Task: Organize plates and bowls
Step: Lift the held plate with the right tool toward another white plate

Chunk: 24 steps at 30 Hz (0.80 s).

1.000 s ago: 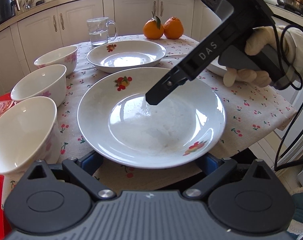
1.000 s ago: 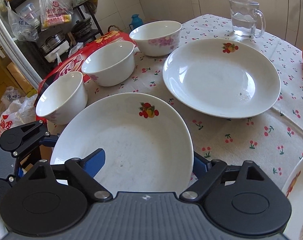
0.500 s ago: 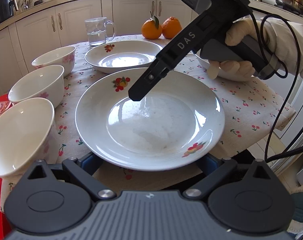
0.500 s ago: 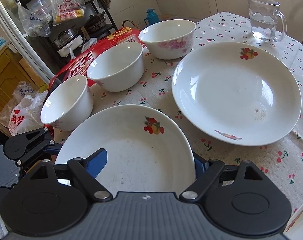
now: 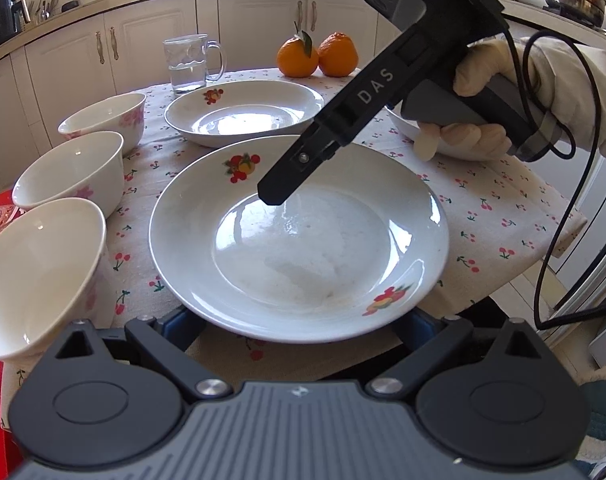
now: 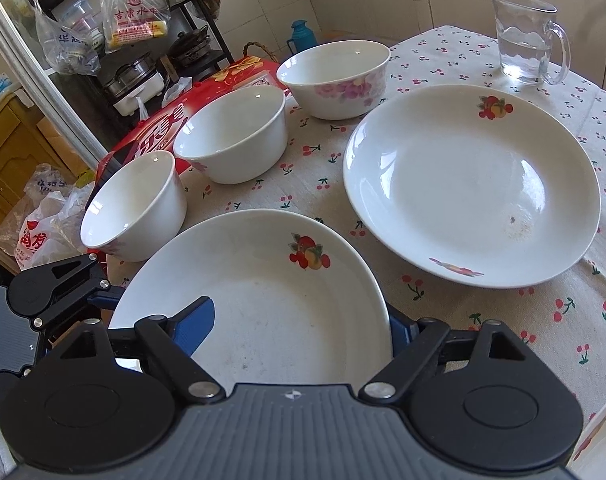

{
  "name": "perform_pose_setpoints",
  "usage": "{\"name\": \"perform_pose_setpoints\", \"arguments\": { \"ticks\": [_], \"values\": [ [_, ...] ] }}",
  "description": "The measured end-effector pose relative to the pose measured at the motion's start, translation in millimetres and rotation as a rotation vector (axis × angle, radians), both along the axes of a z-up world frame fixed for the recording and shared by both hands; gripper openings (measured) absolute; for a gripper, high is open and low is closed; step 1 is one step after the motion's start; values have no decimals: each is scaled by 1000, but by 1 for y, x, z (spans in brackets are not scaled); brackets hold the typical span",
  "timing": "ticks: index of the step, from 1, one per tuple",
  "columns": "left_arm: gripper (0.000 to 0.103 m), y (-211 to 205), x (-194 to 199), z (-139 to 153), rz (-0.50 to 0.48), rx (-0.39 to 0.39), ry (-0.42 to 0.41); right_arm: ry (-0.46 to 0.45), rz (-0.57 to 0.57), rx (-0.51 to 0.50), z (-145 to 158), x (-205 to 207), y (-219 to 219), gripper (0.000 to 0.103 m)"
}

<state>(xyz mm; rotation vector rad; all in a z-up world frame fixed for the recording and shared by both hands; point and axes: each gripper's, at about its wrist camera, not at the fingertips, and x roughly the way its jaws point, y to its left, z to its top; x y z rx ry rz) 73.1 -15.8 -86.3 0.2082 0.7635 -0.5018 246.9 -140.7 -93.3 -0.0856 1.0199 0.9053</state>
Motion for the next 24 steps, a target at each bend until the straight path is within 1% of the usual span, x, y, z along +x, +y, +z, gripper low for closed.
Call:
{"name": "perform_pose_setpoints", "arguments": {
  "ticks": [6, 14, 20, 24],
  "values": [
    [97, -4, -2, 3, -24, 16, -6, -6, -15, -6, 3, -7, -4, 90],
    [97, -10, -1, 15, -75, 32, -1, -31, -34, -1, 18, -20, -16, 90],
    [97, -23, 3, 29, -127, 51, -13, -53, -76, 21, 32, -28, -36, 90],
    [97, -36, 9, 35, -168, 49, -12, -71, -108, 20, 40, -33, -52, 90]
  ]
}}
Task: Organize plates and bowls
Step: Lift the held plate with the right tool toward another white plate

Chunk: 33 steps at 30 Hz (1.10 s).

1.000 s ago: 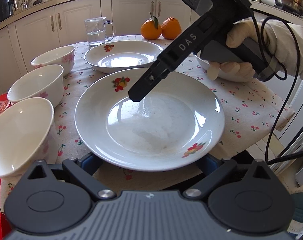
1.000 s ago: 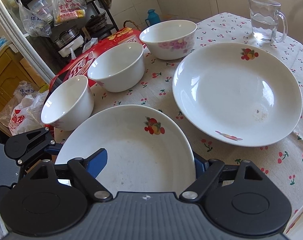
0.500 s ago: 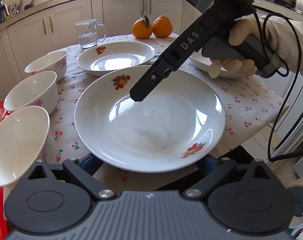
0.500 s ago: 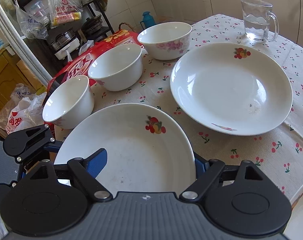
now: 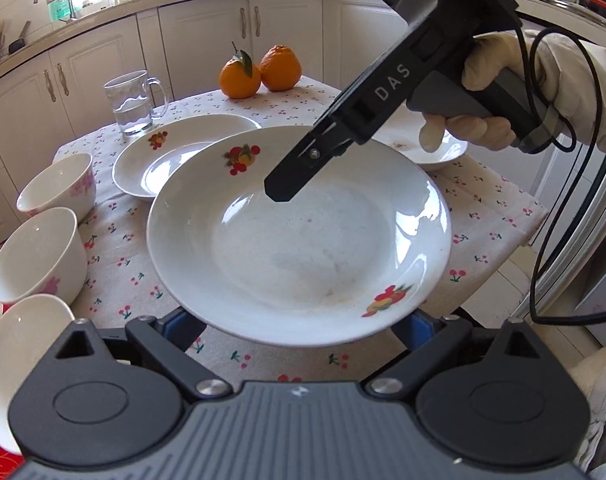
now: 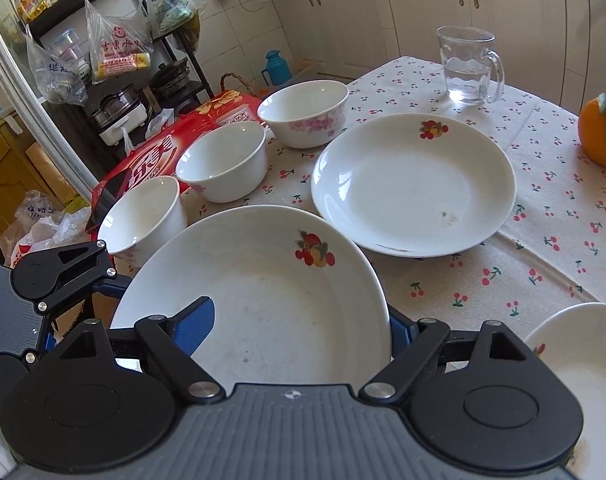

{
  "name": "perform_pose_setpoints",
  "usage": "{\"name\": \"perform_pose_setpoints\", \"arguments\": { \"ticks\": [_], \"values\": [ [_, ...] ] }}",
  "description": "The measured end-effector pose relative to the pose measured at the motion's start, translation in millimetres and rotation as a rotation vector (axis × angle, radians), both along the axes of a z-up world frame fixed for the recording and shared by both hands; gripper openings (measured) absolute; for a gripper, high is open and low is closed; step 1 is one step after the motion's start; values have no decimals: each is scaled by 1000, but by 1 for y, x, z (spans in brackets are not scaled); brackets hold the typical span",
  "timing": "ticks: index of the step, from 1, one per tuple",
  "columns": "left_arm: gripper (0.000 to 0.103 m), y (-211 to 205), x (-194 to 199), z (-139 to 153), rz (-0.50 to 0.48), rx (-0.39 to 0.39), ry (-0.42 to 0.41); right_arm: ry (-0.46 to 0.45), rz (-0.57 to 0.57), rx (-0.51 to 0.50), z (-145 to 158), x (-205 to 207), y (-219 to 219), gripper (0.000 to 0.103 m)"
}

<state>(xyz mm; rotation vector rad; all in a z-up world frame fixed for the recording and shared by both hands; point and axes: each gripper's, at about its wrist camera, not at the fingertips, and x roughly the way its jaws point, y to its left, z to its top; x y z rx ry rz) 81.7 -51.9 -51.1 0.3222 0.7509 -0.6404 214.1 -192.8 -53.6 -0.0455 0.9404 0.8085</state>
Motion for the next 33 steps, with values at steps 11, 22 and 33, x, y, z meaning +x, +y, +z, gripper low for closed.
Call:
{"name": "perform_pose_setpoints", "arguments": {
  "ticks": [11, 22, 33],
  "values": [
    [97, -44, 25, 9, -132, -2, 9, -31, -126, -16, 12, -7, -58, 90],
    [97, -93, 53, 3, -258, 11, 27, -34, -266, -13, 9, -9, -125, 90],
    [96, -123, 74, -7, -301, 1, 38, -23, -356, -10, -2, -2, -165, 90]
  ]
}}
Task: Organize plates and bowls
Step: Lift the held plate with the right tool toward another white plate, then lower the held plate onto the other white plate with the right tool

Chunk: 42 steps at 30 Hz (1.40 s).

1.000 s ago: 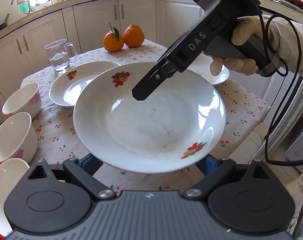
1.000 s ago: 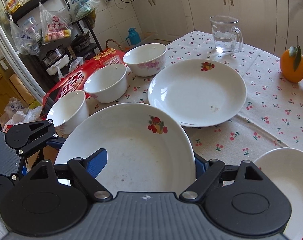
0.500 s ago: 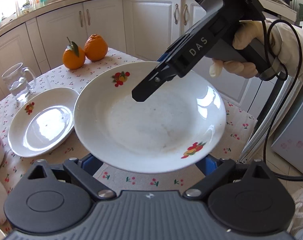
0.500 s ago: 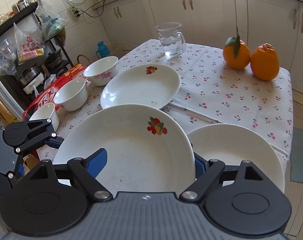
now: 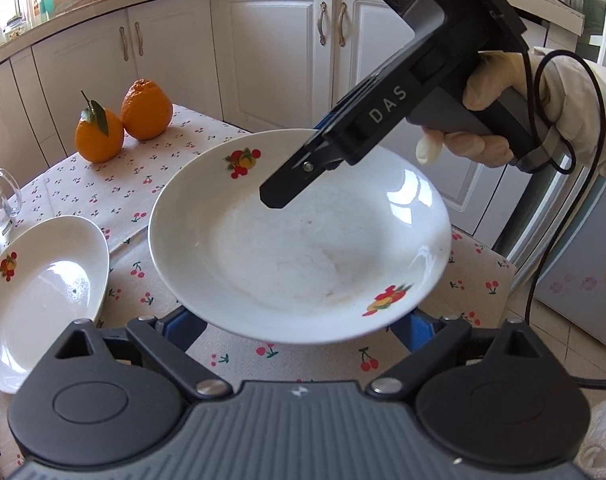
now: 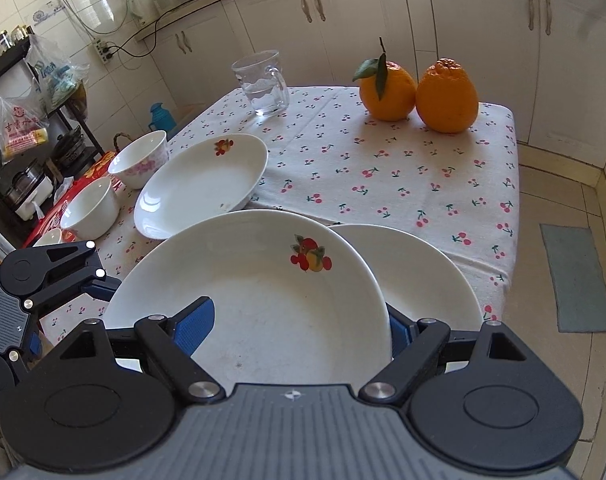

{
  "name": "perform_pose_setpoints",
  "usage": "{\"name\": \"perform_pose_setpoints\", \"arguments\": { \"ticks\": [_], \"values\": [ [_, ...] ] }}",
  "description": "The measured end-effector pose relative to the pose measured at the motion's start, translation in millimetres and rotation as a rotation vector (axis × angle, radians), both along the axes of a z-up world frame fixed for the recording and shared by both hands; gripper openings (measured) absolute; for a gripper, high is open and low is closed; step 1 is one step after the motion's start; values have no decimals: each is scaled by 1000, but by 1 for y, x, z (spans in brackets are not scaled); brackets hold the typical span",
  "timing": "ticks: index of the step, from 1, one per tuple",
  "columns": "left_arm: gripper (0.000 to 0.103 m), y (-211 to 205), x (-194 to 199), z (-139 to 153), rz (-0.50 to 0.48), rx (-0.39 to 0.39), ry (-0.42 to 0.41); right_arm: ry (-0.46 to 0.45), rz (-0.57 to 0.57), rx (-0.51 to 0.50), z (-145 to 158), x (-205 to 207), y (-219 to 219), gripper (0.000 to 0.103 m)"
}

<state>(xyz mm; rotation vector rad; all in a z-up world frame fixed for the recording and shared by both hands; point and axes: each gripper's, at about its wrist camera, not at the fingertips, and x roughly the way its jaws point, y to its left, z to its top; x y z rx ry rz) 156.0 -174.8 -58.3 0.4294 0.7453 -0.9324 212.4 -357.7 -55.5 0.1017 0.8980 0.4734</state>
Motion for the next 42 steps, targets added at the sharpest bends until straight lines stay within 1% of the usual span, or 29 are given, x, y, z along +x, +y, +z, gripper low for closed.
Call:
{"name": "perform_pose_setpoints", "arguments": {
  "ticks": [6, 11, 23, 34, 42],
  "values": [
    [96, -9, 12, -6, -2, 6, 11, 2, -25, 7, -5, 7, -9, 90],
    [97, -12, 15, -6, 1, 6, 16, 13, -41, 6, -11, 11, -14, 90],
    [96, -16, 19, -6, -1, 16, -4, 36, -75, 11, -23, 14, -26, 90],
    [97, -19, 22, -8, -9, 15, -9, 40, -106, 6, -23, 5, -35, 90],
    [97, -19, 23, -7, -16, -5, -23, 33, -132, -3, -20, -5, -40, 90]
  ]
}}
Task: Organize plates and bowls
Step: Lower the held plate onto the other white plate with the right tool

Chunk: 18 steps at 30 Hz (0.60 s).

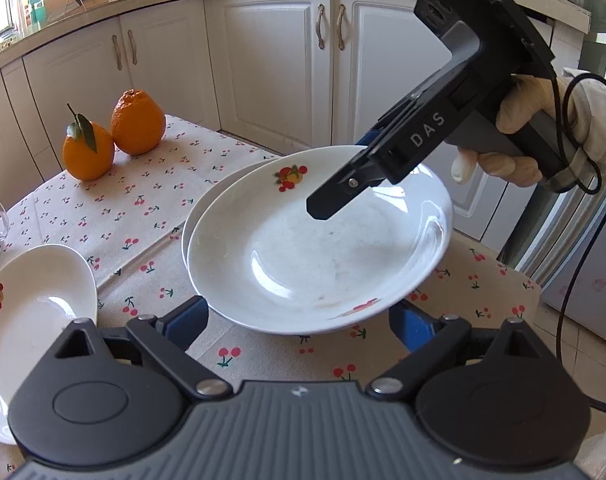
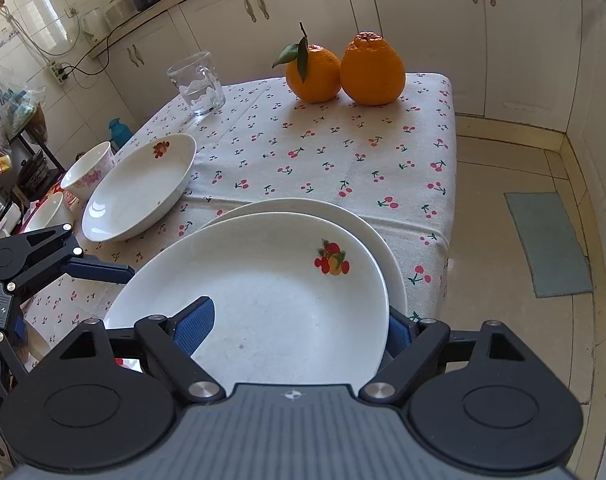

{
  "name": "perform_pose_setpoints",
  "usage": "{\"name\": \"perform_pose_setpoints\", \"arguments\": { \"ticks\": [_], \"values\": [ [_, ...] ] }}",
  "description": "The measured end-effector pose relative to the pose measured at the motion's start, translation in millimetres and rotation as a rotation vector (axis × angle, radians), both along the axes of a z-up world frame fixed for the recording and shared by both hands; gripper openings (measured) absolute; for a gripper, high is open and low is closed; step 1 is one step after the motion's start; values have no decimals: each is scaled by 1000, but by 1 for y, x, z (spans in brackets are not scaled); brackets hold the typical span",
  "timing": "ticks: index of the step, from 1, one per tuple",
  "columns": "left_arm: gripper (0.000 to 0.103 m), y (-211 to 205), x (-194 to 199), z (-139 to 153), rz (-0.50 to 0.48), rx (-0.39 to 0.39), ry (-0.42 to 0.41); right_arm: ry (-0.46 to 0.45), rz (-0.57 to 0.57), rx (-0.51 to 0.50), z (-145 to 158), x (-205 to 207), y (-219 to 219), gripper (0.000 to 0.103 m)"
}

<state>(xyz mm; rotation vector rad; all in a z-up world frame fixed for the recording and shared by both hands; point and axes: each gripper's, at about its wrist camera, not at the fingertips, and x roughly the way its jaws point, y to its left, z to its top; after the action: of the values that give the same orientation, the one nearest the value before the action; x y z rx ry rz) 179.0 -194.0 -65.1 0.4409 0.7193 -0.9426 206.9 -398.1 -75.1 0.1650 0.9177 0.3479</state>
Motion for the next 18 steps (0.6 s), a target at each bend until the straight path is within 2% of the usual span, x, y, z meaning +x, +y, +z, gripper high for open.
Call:
{"name": "perform_pose_setpoints", "arguments": {
  "ticks": [18],
  "values": [
    [97, 4, -3, -2, 12, -21, 4, -15, -43, -68, 9, -19, 6, 90]
  ]
}}
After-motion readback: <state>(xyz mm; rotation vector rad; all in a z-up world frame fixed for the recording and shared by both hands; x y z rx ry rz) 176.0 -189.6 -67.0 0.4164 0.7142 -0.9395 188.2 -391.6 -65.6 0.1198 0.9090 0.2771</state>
